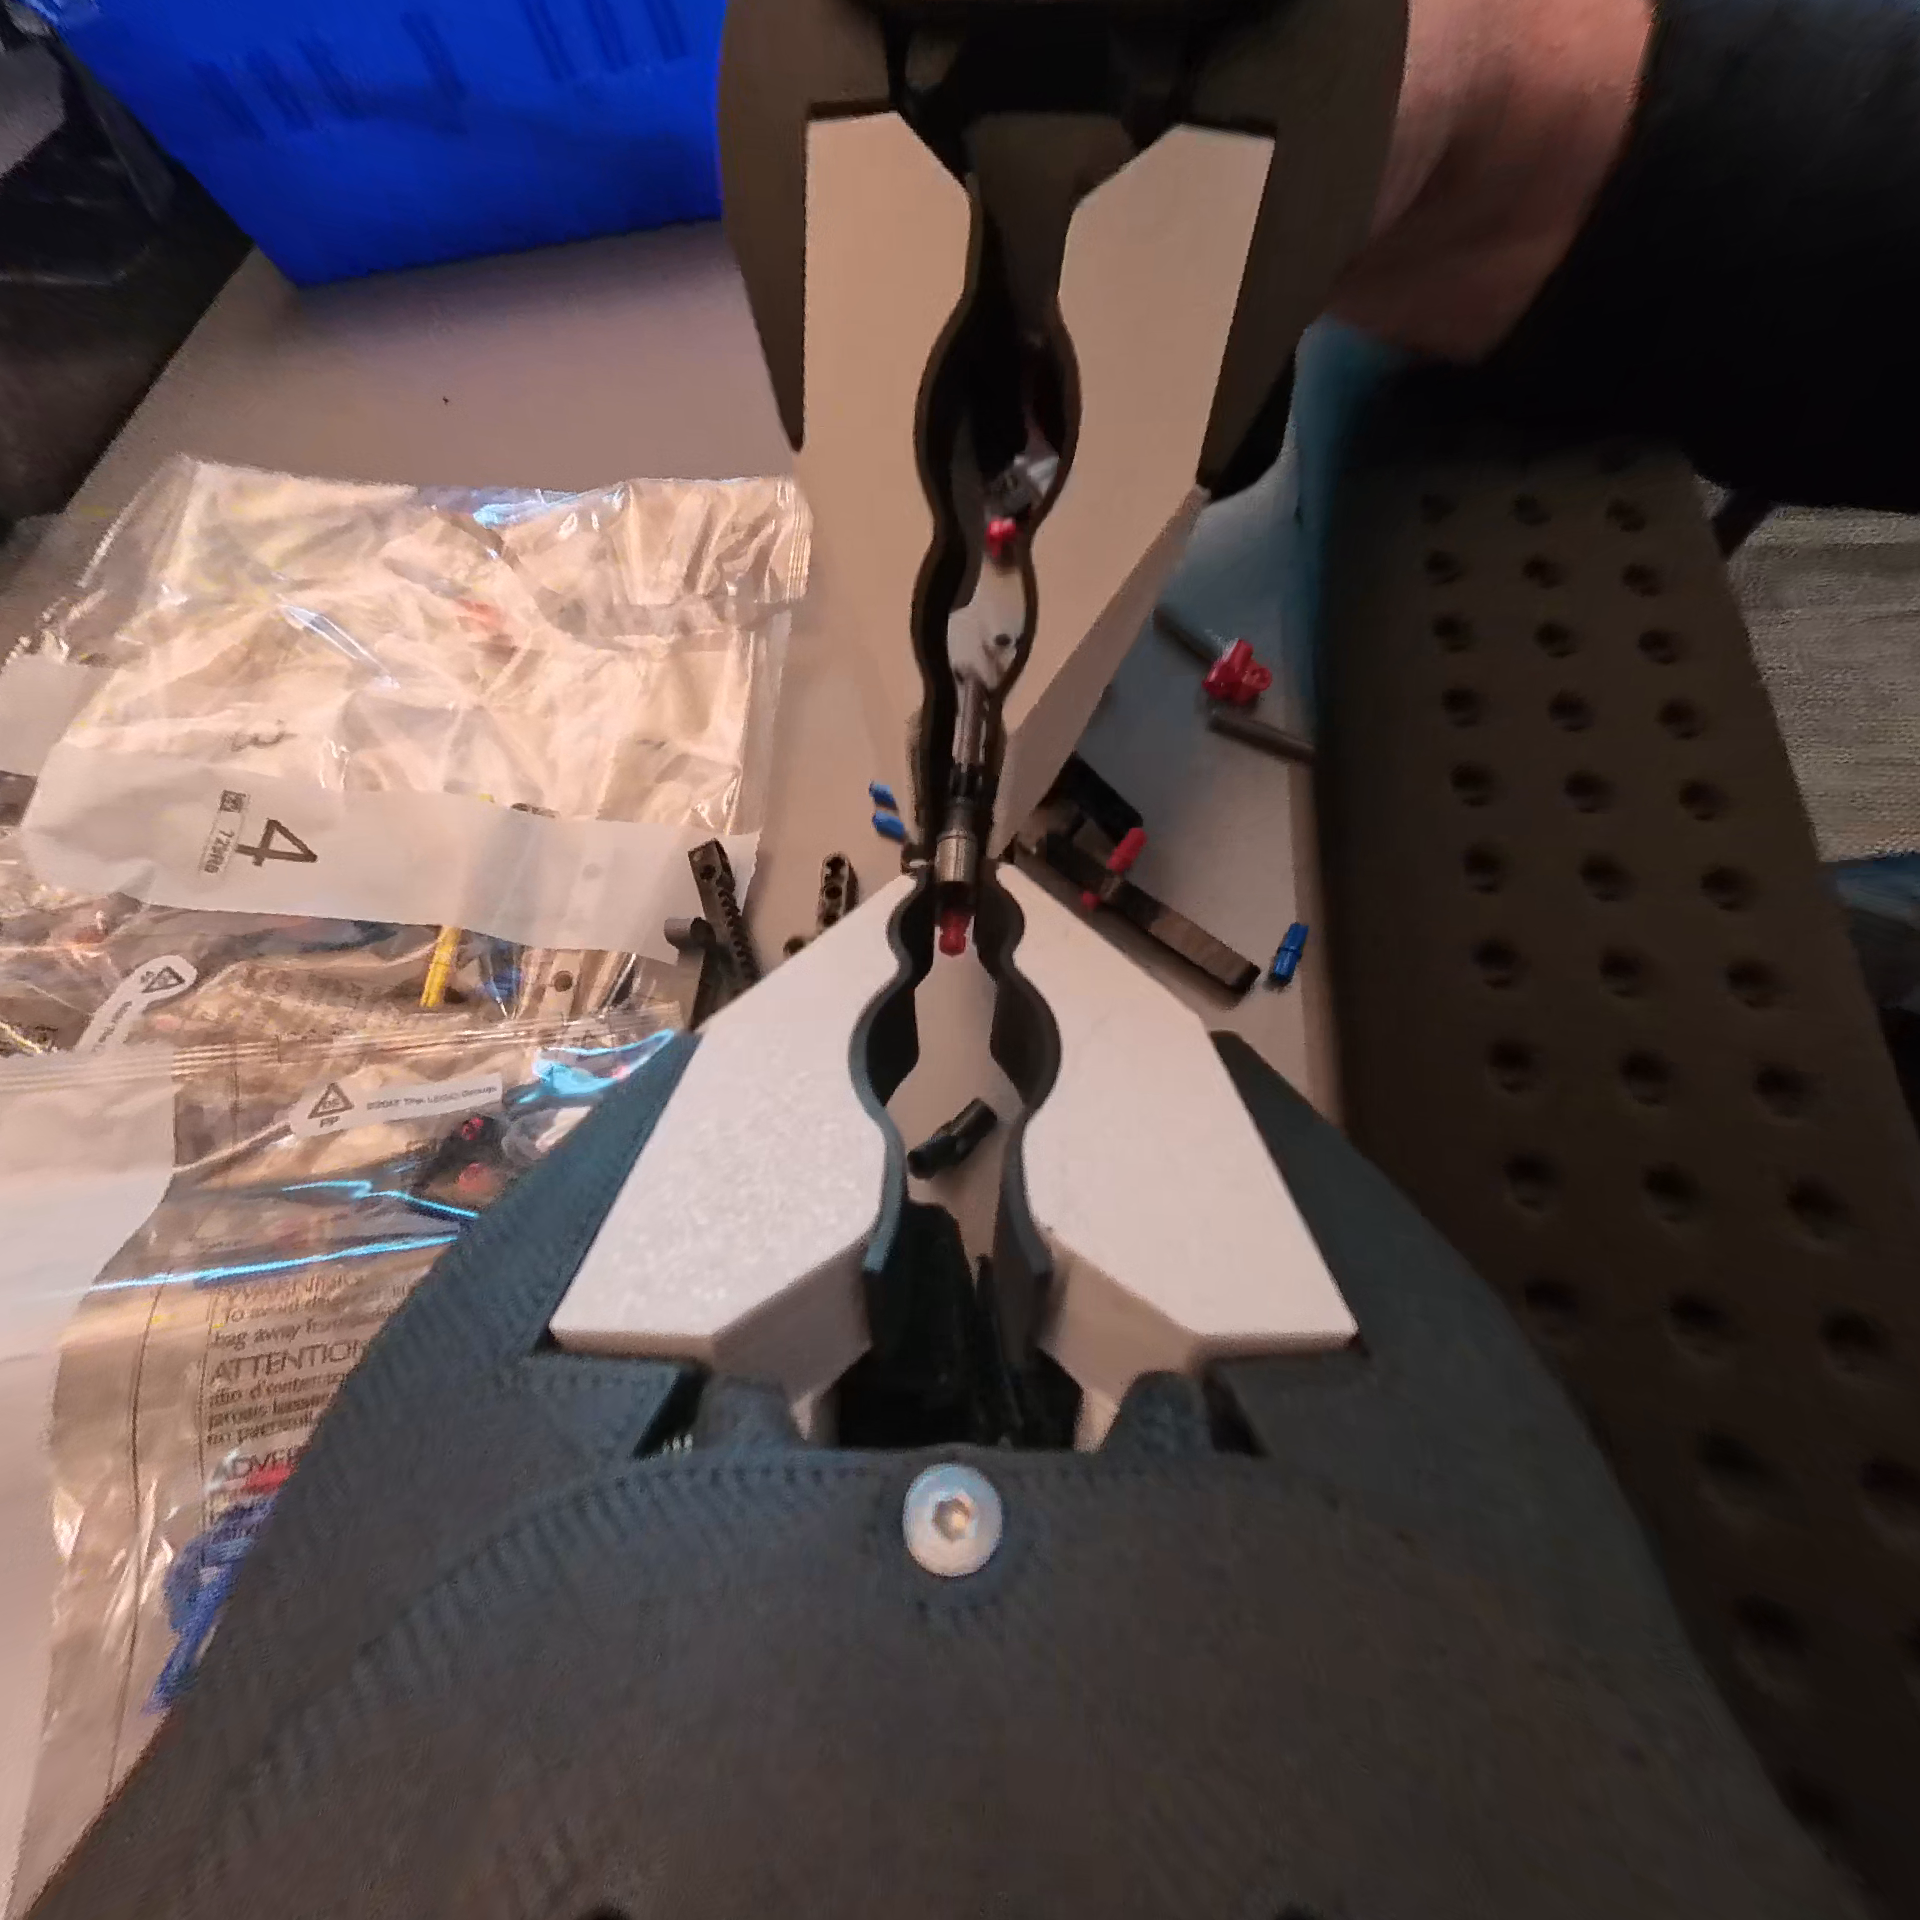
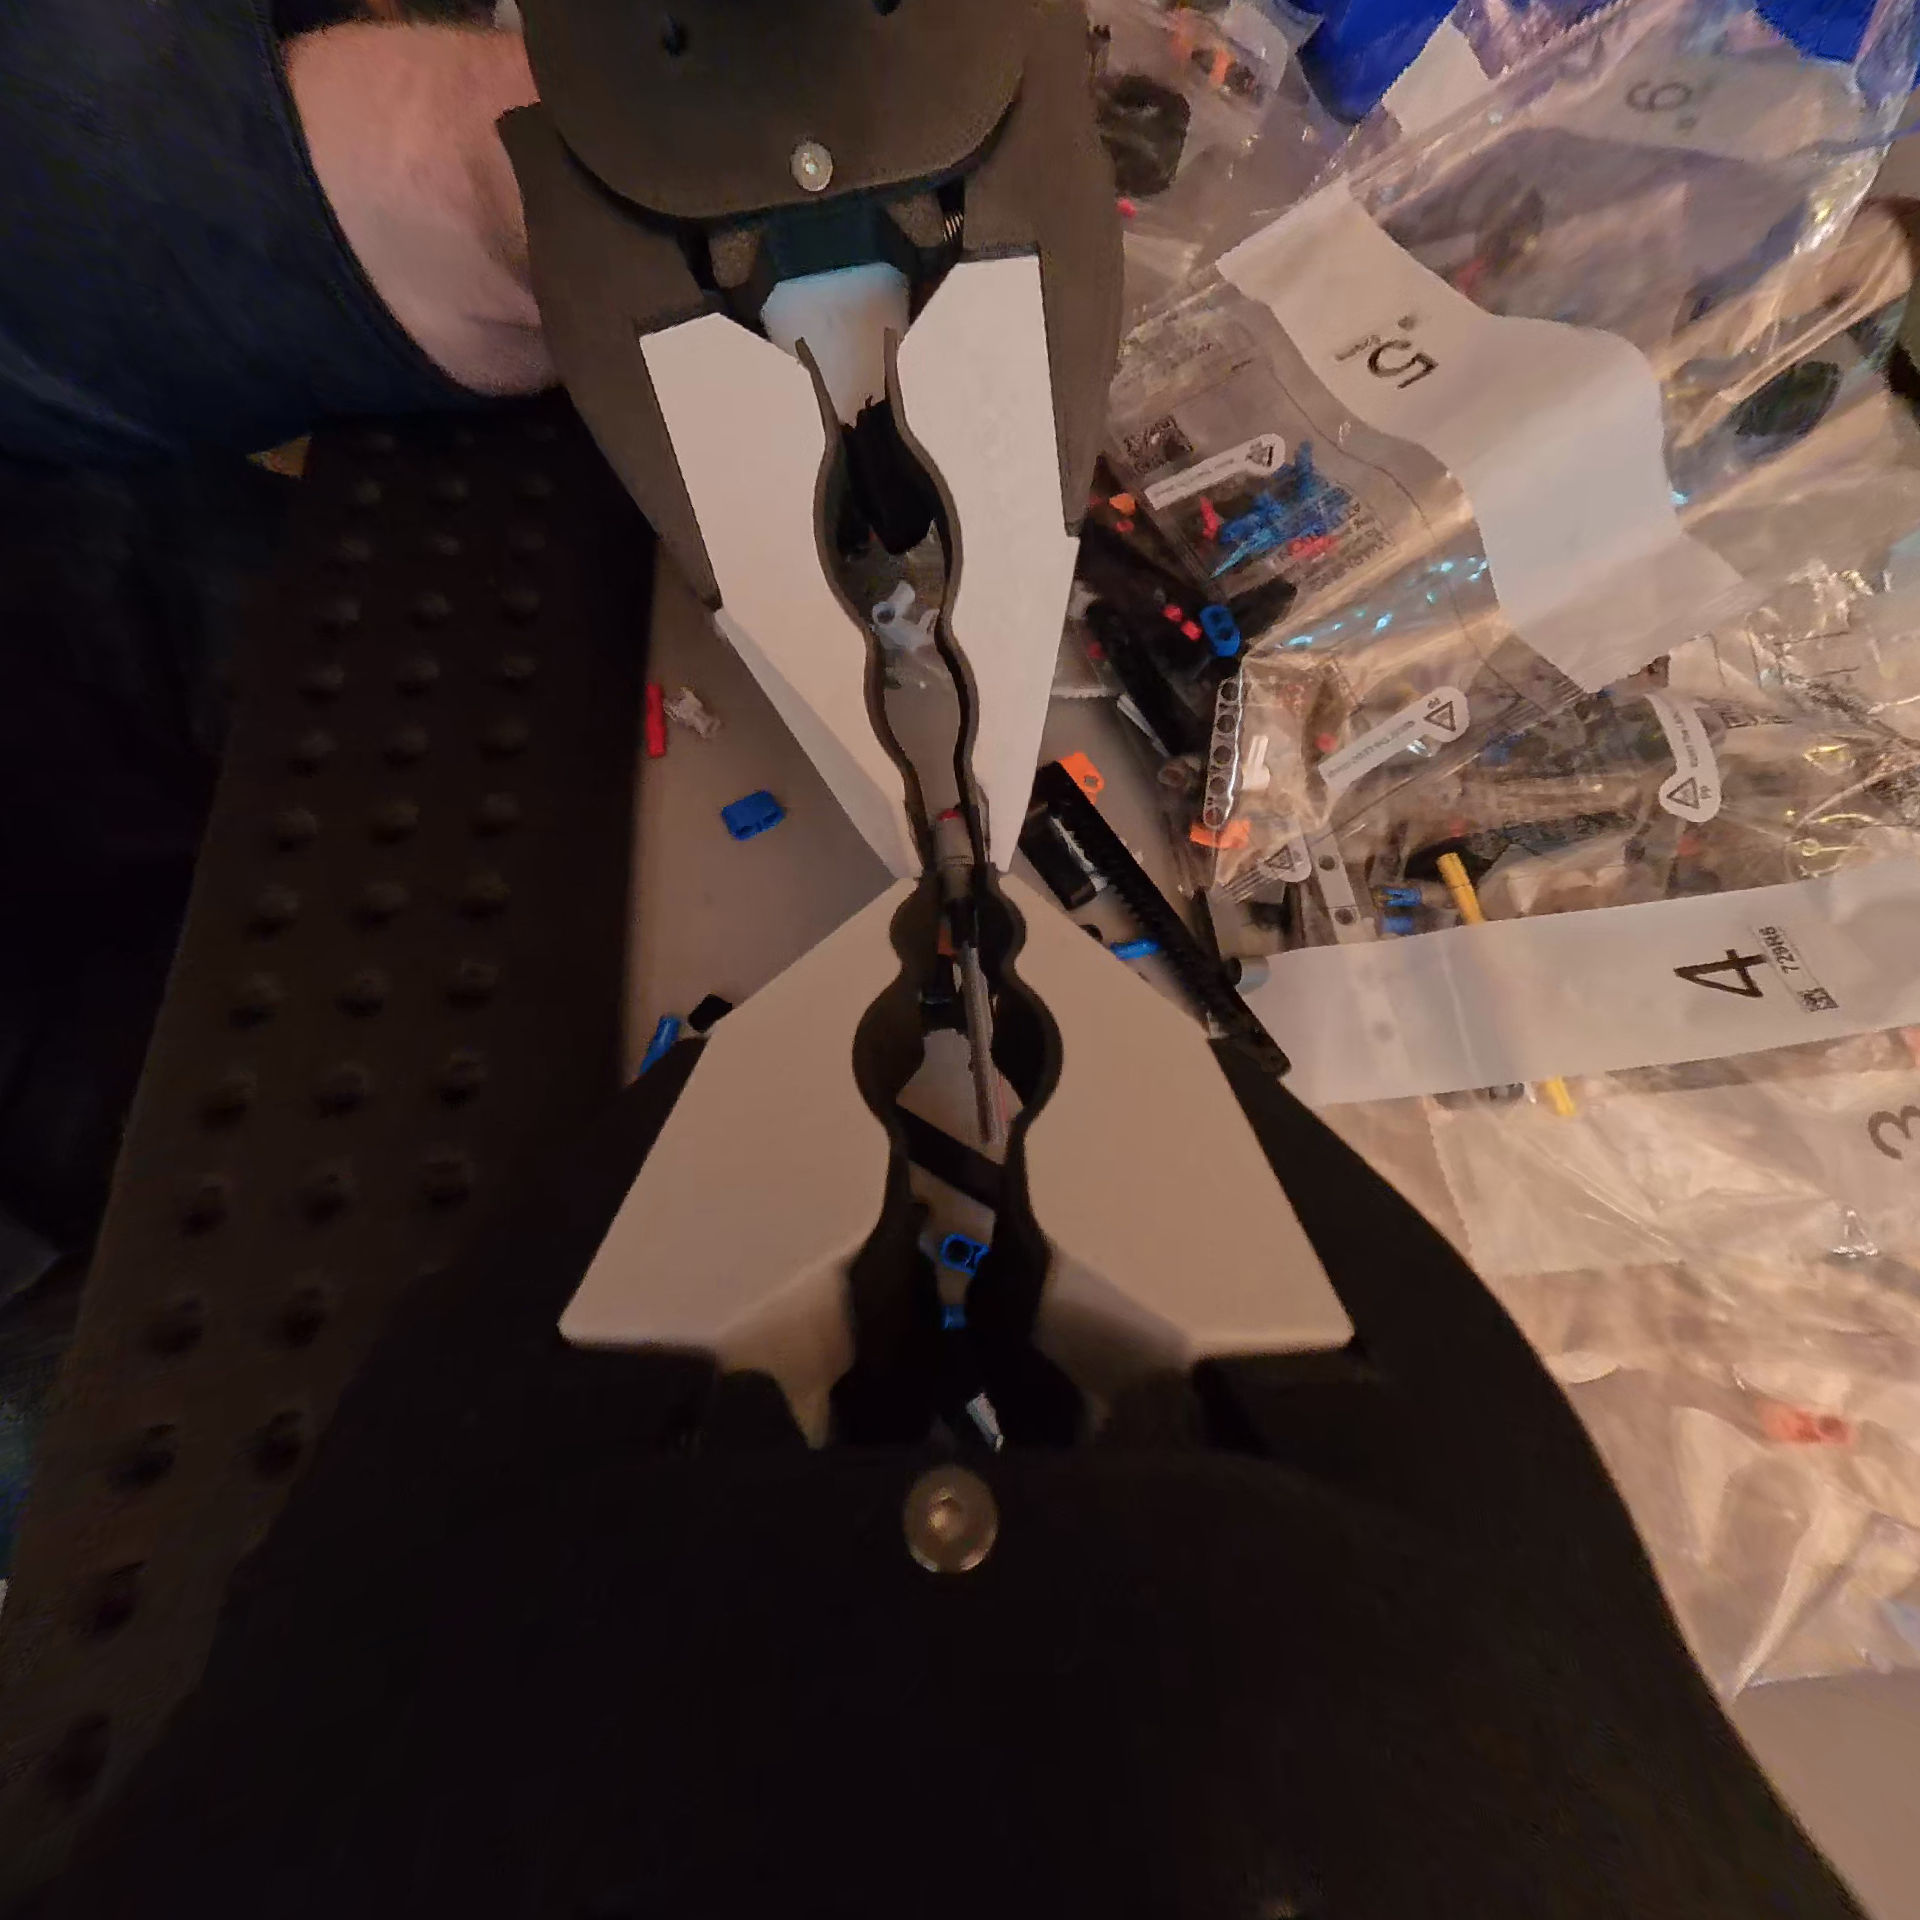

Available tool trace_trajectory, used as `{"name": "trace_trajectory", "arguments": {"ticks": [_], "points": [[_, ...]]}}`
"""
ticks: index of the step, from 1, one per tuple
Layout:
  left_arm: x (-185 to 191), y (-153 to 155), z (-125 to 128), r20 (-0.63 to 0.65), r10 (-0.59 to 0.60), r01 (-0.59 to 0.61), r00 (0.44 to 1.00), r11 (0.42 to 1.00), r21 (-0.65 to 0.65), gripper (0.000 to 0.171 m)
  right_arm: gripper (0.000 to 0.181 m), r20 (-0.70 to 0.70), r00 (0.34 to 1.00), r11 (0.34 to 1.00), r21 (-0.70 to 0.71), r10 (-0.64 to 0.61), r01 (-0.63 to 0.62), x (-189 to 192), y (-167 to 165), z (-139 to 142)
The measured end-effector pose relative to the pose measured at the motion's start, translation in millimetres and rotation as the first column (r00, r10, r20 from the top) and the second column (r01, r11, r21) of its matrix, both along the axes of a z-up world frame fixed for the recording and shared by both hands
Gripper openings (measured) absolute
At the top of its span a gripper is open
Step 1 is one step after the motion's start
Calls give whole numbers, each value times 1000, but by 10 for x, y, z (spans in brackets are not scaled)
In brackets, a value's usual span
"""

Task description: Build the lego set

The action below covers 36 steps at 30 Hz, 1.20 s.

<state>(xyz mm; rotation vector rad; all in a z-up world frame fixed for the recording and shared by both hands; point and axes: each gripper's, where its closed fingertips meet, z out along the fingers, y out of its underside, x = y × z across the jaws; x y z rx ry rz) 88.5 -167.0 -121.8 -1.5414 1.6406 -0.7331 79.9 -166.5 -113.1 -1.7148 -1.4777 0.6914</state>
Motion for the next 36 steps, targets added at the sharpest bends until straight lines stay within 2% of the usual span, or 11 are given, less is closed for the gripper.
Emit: {"name": "trace_trajectory", "arguments": {"ticks": [3,18,20,21,22,23,25,27,30,34,36], "points": [[5,-29,151,79,-14,16,997,999,-27,7,4,-66,998,1000,-3,12,-12,16,-30,137],[-25,-192,407,235,-95,126,967,984,-122,6,4,-169,981,995,-15,90,-94,48,-193,343],[-137,-46,441,249,-28,58,968,992,-115,0,4,-138,990,999,-15,38,-40,183,-108,304],[-286,52,595,335,14,41,942,987,-157,0,3,-173,985,999,-30,13,-18,282,-64,349],[-406,96,765,421,31,54,906,980,-189,0,3,-251,968,997,-60,31,-48,306,-101,469],[-427,123,770,419,38,42,907,983,-179,0,4,-266,963,997,-52,33,-49,295,-95,501],[-276,84,571,328,22,34,944,986,-165,0,4,-197,980,998,-53,13,-24,240,-49,363],[-165,51,490,280,12,29,960,990,-141,0,4,-211,977,996,-83,13,-31,216,-61,356],[-108,8,517,303,-1,52,953,986,-160,9,4,-223,975,995,-97,6,-28,218,-48,360],[-25,-24,413,254,-13,48,967,990,-129,19,4,-174,984,994,-99,24,-42,128,-68,251],[21,-56,374,232,-27,56,972,991,-120,16,4,-175,984,995,-97,21,-39,111,-62,246]]}}
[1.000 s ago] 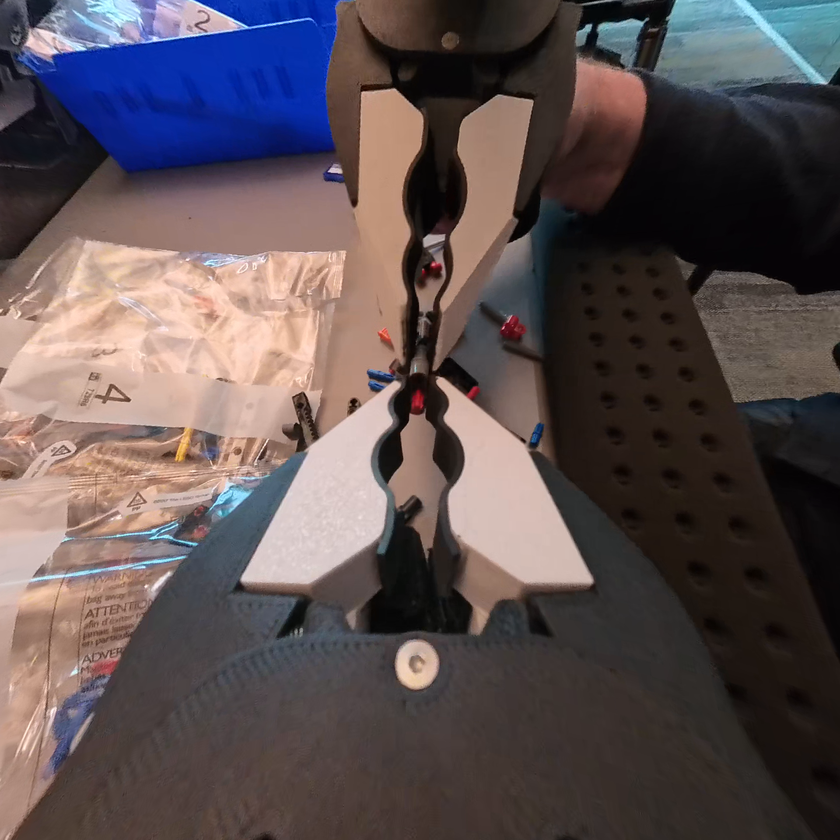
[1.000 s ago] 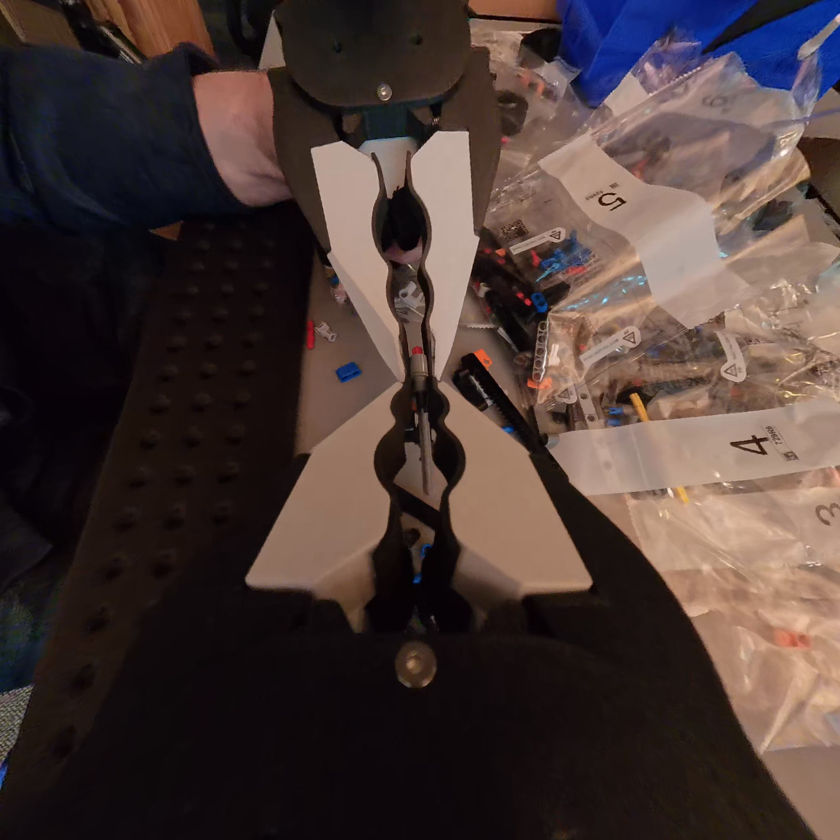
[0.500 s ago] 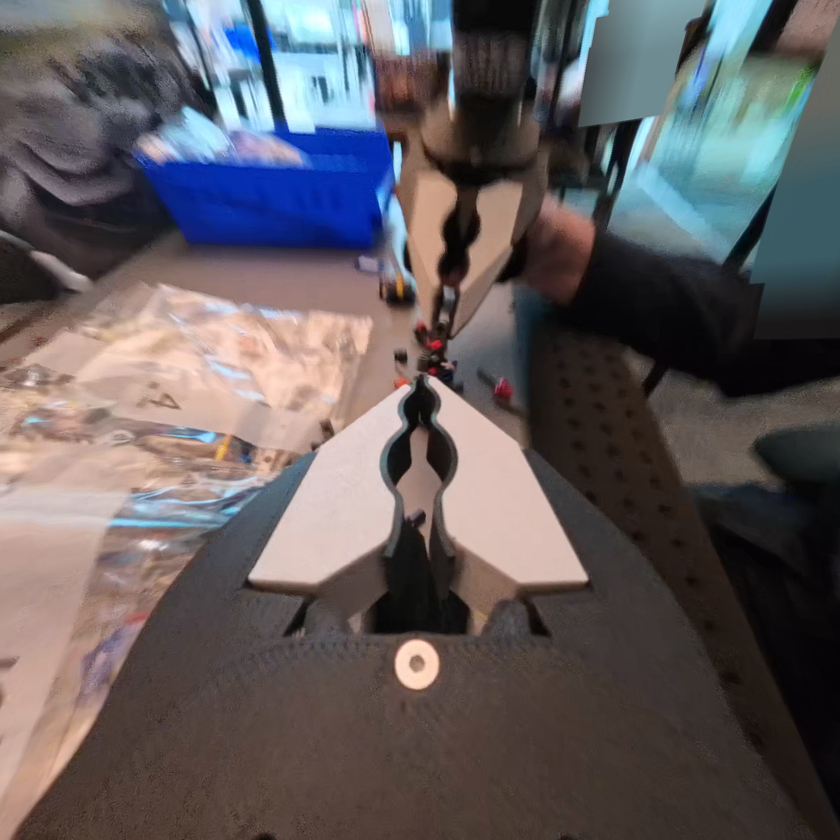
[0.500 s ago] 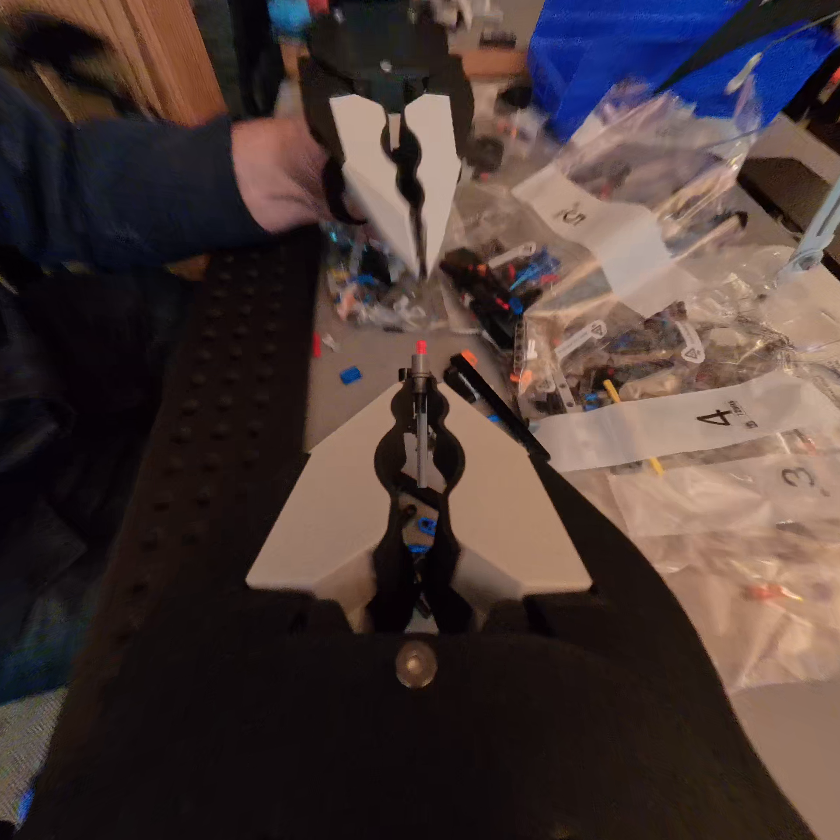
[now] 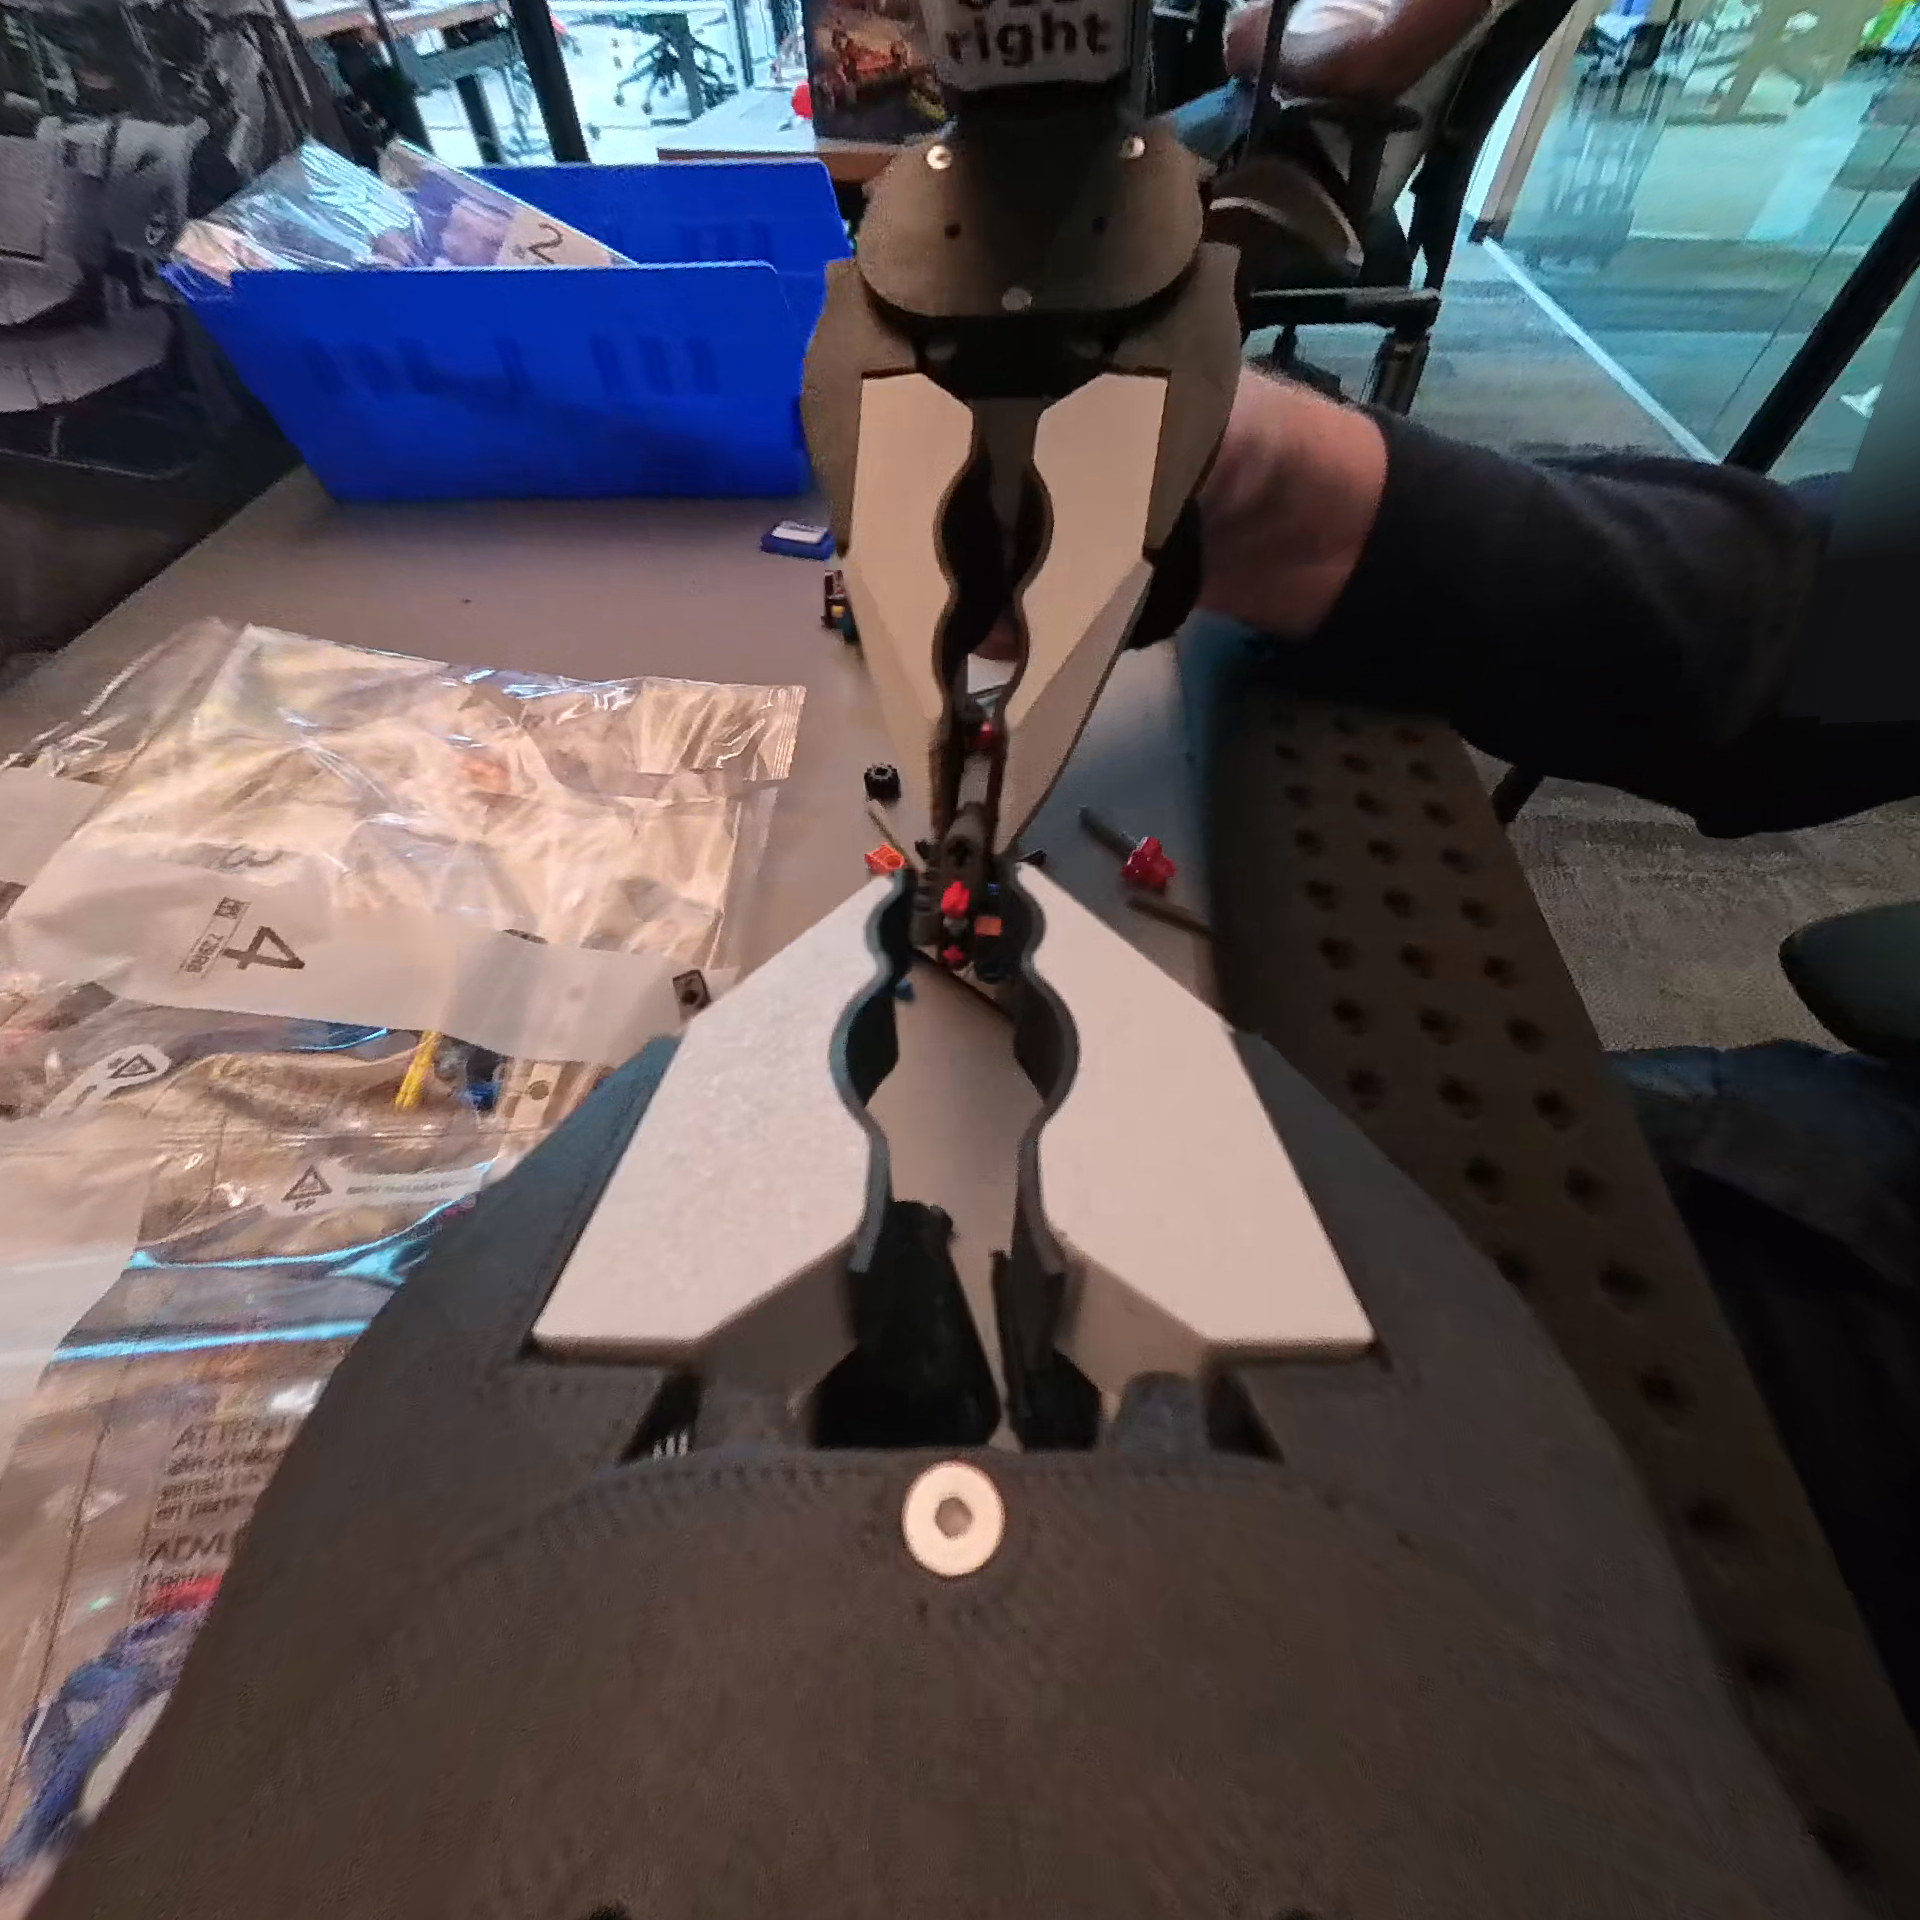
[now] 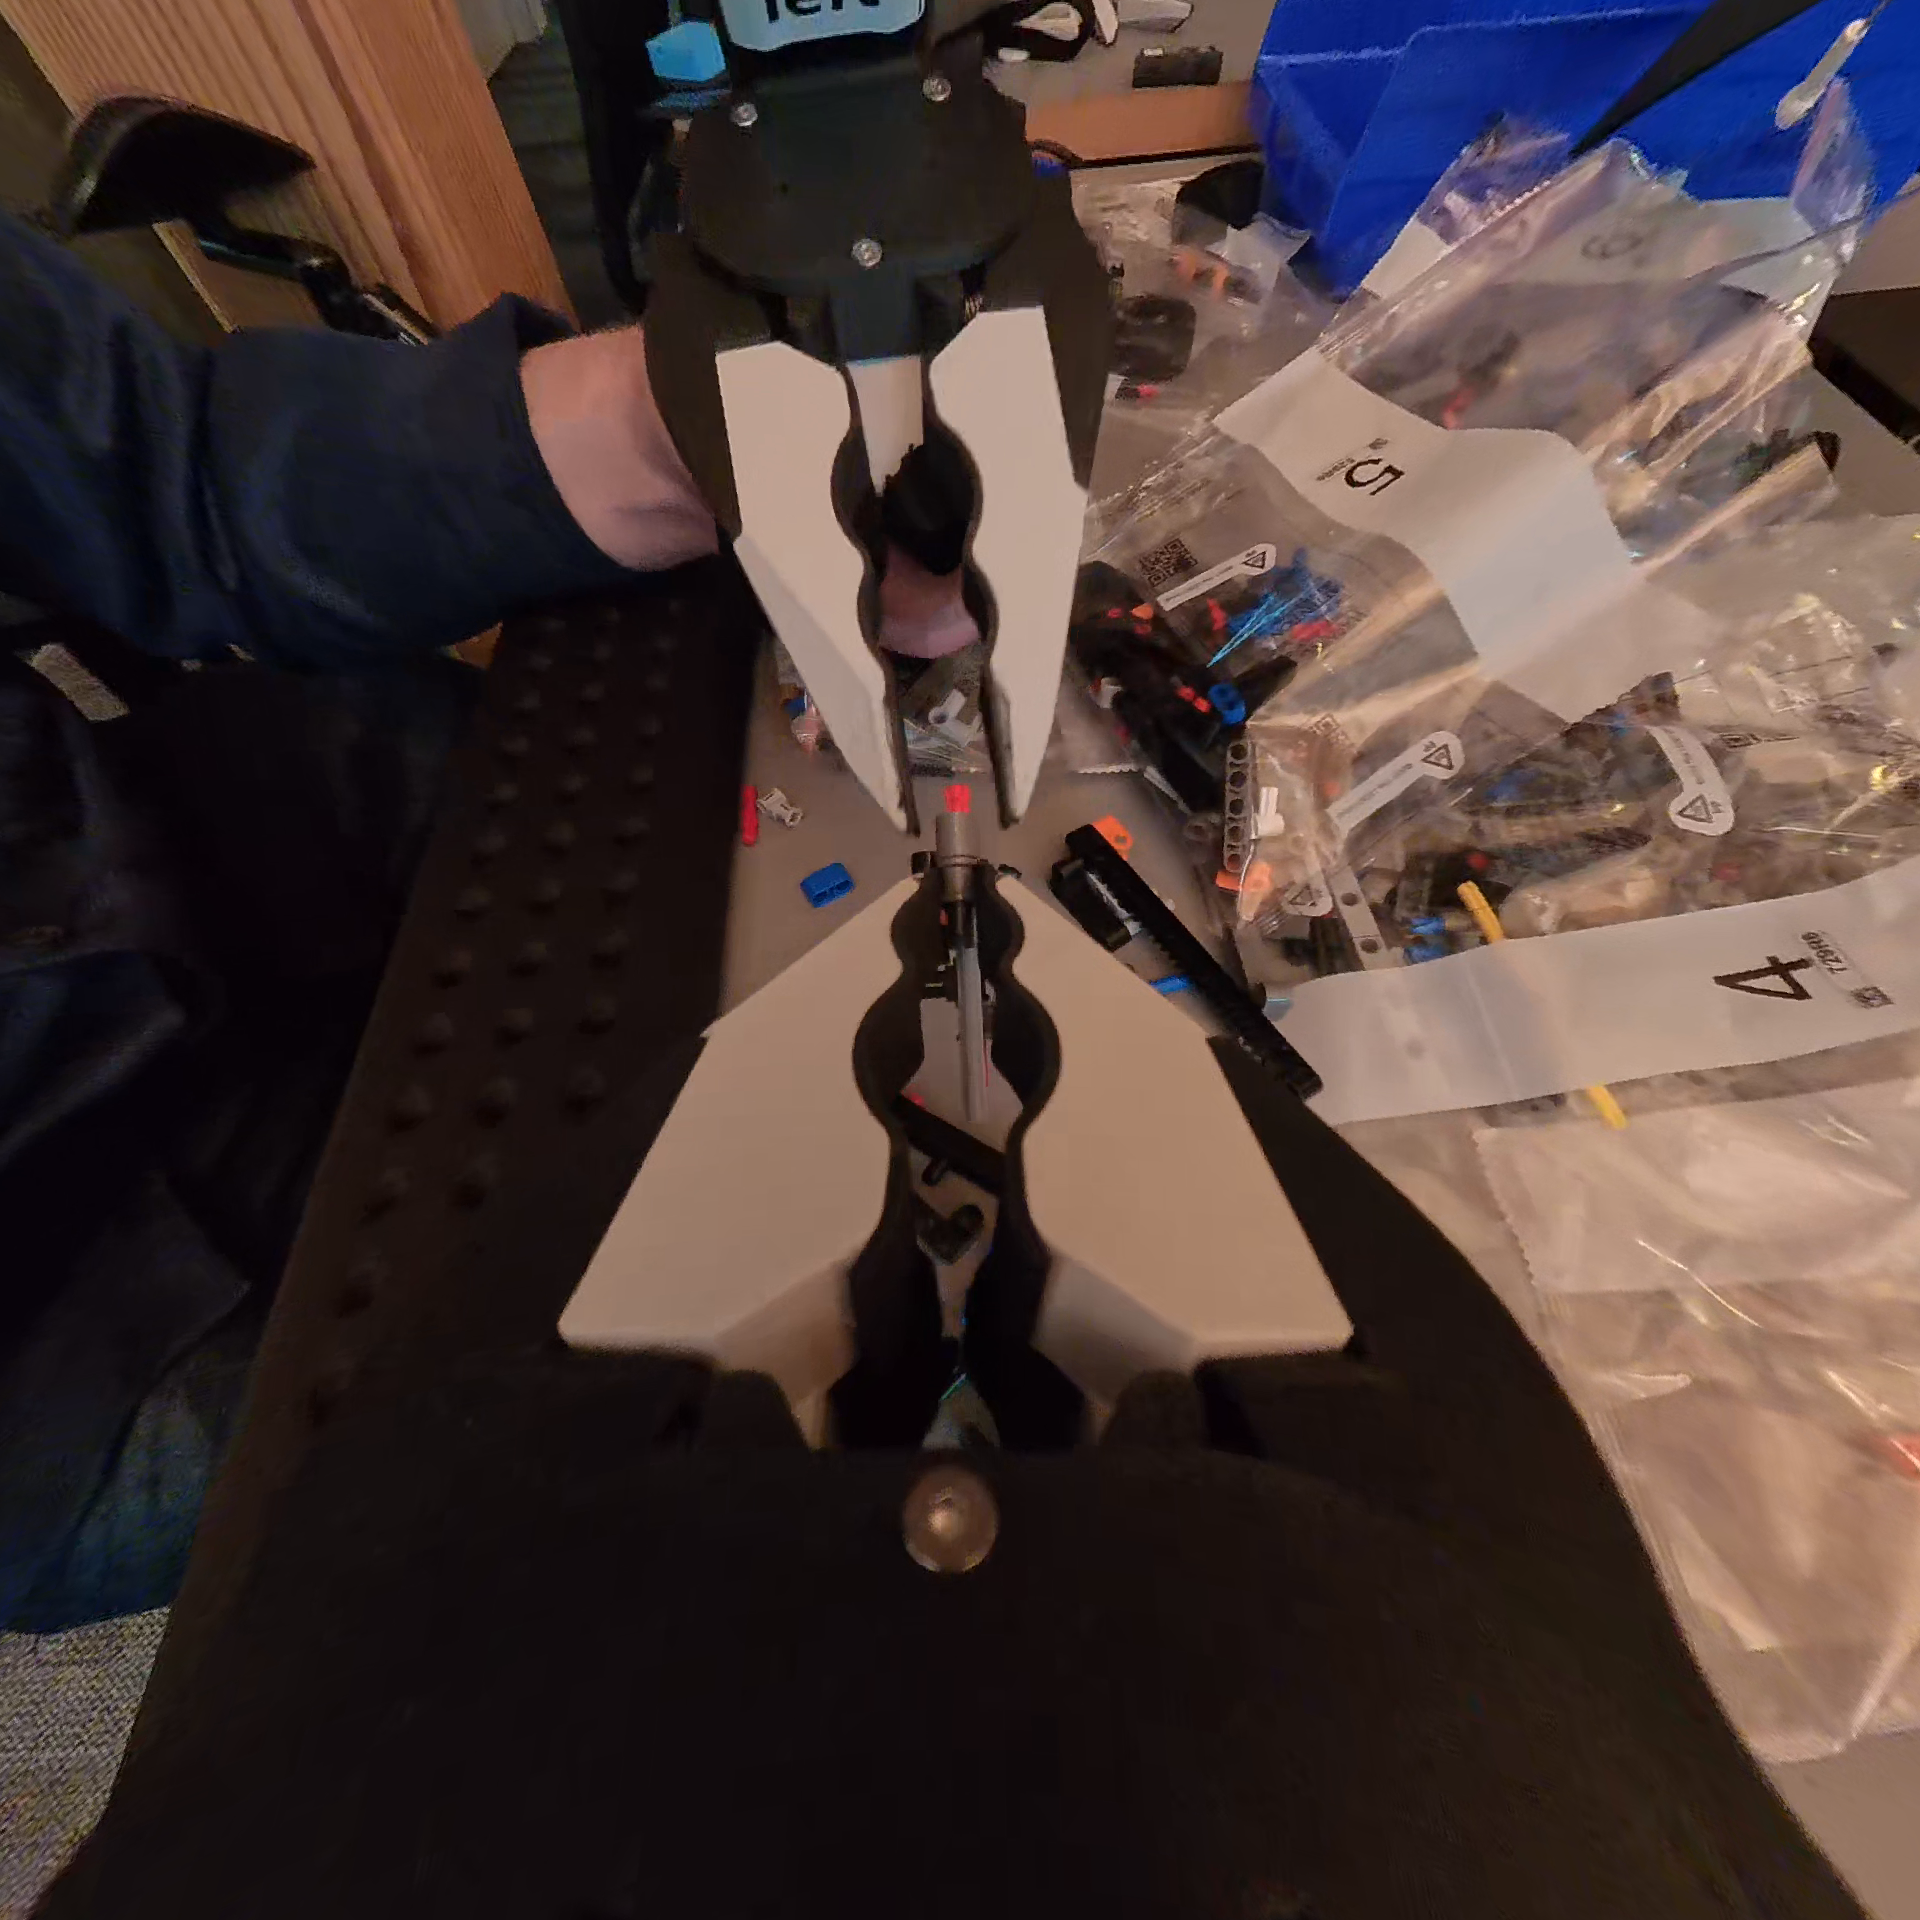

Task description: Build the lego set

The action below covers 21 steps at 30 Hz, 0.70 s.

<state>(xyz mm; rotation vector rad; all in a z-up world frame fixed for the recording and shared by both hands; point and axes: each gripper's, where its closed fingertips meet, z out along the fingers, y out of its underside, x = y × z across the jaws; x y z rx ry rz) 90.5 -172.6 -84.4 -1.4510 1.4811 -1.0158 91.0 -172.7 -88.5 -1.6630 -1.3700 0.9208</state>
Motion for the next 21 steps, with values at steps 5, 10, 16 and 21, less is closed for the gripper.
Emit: {"name": "trace_trajectory", "arguments": {"ticks": [5,10,16,21], "points": [[31,2,-58,-25,7,-7,1000,1000,11,6,5,-28,1000,1000,6,-8,9,-14,13,38],[-26,39,96,65,15,-11,998,998,-61,6,13,2,999,999,18,-34,34,43,58,-19],[8,4,60,54,-4,7,999,998,-62,11,2,58,998,999,43,-19,16,18,22,-78],[34,-17,-38,-10,-9,9,1000,1000,-10,7,2,58,998,999,48,-8,5,-1,-2,-57]]}}
